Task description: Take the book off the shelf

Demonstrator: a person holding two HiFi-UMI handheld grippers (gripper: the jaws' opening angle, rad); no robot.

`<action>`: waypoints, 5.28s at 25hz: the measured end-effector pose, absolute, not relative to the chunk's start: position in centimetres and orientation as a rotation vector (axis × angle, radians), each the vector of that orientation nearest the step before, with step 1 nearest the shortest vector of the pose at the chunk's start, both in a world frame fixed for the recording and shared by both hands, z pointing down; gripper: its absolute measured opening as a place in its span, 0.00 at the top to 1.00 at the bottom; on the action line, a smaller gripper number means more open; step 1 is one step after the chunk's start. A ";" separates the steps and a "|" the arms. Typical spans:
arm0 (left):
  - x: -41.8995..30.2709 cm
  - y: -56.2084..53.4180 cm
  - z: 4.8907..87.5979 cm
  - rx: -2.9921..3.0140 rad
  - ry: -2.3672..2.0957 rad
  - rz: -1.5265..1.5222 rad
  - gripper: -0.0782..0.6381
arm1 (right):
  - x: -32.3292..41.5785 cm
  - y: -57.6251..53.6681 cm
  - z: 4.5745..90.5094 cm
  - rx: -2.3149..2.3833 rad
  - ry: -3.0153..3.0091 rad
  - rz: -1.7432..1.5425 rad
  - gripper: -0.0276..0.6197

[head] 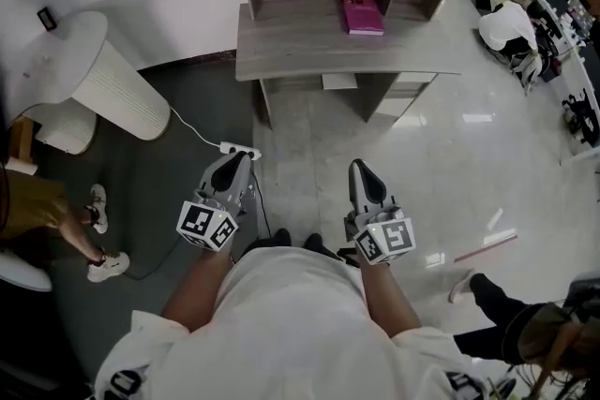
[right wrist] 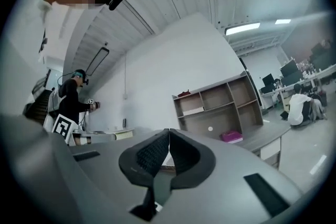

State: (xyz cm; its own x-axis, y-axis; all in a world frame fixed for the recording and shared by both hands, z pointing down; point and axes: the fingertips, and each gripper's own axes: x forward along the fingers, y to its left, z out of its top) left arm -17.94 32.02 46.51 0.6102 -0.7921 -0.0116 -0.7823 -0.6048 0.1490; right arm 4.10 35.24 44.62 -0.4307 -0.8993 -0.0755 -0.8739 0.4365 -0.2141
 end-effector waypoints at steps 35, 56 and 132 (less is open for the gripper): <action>-18.3 13.2 49.1 2.609 -1.340 -0.166 0.86 | 5.2 17.3 46.9 -1.556 2.634 -0.281 0.93; -17.7 -8.6 49.3 2.658 -1.237 -0.165 0.86 | 1.6 -3.0 44.7 -1.498 2.691 -0.250 0.93; -18.2 -27.6 45.5 2.560 -1.498 -0.130 0.86 | 4.4 -39.5 46.0 -1.108 1.631 -1.293 0.47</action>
State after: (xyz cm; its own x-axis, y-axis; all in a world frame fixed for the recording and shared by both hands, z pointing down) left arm -18.16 -27.64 45.52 0.4907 -0.8712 0.0117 -0.8562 -0.4797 0.1920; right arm 4.38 -39.55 45.99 -0.3314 -0.9423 -0.0480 -0.1683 0.1090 -0.9797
